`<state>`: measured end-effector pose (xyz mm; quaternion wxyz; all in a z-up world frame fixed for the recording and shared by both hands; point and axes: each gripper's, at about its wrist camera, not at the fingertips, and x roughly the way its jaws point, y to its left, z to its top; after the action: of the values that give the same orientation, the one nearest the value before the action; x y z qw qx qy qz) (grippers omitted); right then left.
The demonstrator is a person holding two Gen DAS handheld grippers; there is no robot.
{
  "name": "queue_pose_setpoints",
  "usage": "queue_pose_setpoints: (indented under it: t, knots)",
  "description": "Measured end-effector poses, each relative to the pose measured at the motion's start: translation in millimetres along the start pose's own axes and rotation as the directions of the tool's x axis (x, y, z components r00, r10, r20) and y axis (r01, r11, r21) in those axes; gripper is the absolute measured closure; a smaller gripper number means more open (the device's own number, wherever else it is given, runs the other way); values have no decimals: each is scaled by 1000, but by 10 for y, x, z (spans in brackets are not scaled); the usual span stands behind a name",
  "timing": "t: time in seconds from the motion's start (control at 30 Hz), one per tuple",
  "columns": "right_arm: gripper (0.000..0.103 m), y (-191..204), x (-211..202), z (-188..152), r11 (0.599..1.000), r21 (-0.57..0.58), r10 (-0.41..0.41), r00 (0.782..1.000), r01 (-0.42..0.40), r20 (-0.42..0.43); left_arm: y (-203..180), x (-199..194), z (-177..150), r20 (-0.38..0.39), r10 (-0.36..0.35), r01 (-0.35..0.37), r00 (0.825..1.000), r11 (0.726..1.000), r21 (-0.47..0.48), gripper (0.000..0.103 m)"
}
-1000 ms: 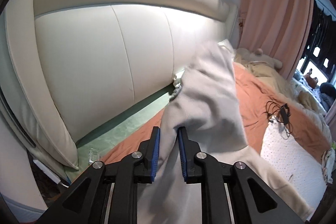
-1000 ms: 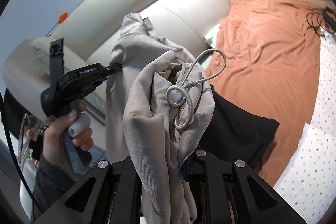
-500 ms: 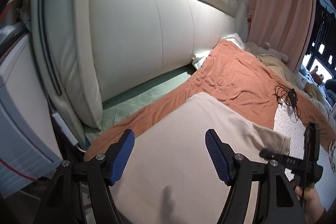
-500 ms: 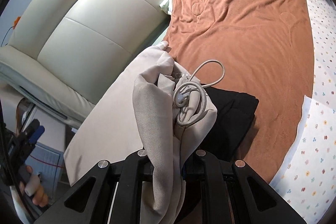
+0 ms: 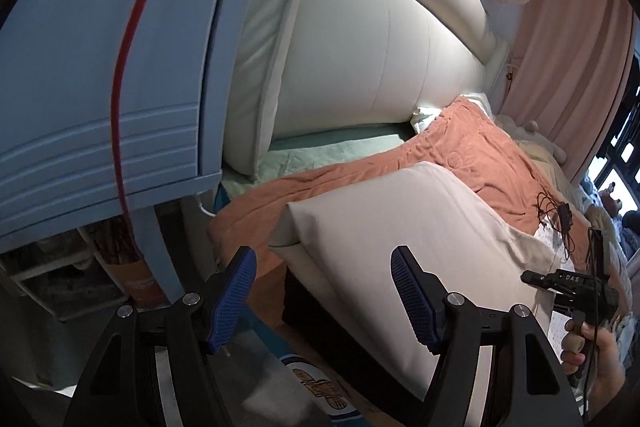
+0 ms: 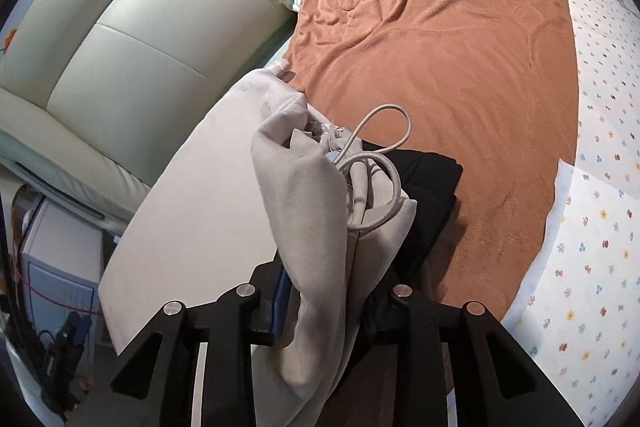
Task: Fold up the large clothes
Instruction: 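Lower the jacket onto the black cloth stack and open both tools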
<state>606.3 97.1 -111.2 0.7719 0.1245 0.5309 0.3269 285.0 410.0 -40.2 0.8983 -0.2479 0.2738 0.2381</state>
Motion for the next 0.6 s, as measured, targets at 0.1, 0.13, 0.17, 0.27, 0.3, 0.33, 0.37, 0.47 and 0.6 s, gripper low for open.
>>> queue_pose_setpoints:
  t: [0.1,0.13,0.17,0.27,0.3,0.33,0.37,0.47,0.6]
  knots:
    - [67,9,-194,-133,1000,-20,-5,1000,5,15,28,-34,-136,6,-14,14,1000,1000,4,32]
    - [67,15,-261,-189,1000,-27,1,1000,-1,20,25,-43,-178,3,-16,16,1000,1000,2,32]
    - [67,21,-321,-238,1000,-30,9,1000,-9,21,16,-52,-219,1,-23,23,1000,1000,3,32]
    - [67,45,-487,-395,998,-23,53,998,-53,25,-24,-108,-329,3,-33,33,999,999,5,32]
    - [67,65,-538,-453,997,-24,68,997,-68,26,-37,-133,-364,5,-33,33,999,999,4,32]
    - [67,92,-577,-505,996,-28,82,996,-81,27,-50,-149,-394,4,-30,30,1000,1000,1,32]
    - [67,123,-614,-568,995,-35,99,995,-98,25,-54,-160,-419,2,-32,32,999,999,-5,32]
    - [67,192,-653,-778,990,-41,136,991,-136,-5,-73,-173,-476,-6,-46,46,999,999,-26,32]
    - [67,280,-614,-1082,974,-30,222,972,-225,-75,-117,-210,-573,-15,-53,53,998,998,-40,32]
